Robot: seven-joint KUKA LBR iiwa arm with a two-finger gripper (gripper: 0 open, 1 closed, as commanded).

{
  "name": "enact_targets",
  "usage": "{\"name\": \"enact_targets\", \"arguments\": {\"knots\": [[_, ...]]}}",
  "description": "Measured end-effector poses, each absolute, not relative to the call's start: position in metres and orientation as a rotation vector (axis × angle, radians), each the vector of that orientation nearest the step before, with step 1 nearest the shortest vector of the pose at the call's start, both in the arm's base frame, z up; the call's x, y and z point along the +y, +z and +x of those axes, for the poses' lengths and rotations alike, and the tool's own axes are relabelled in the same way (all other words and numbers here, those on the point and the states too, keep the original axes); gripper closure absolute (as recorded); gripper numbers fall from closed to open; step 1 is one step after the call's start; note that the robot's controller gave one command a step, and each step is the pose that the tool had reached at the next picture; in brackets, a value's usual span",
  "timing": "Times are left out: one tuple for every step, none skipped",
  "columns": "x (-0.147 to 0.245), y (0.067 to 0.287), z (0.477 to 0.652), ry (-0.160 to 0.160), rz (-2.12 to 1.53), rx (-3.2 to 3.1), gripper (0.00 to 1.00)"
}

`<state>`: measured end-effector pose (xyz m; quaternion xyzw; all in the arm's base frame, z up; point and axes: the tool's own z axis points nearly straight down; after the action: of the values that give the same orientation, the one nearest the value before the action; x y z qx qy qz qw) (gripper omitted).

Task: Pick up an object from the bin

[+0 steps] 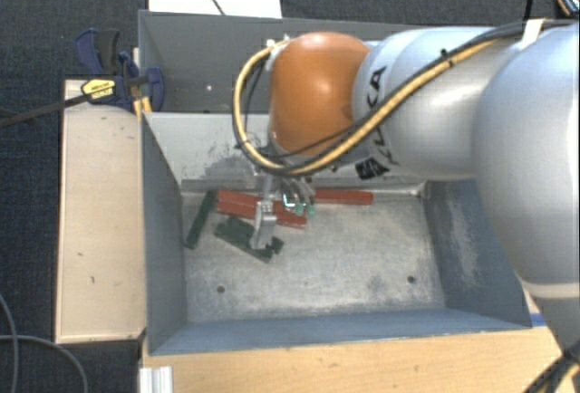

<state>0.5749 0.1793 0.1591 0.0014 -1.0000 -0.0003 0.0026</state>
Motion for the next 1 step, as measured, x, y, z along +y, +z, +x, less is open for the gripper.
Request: {"name": "enact_targets", "arguments": {"knots": [[0.1794,0.0679,0.5660,0.001,-0.338,-3.120,0.00]]}}
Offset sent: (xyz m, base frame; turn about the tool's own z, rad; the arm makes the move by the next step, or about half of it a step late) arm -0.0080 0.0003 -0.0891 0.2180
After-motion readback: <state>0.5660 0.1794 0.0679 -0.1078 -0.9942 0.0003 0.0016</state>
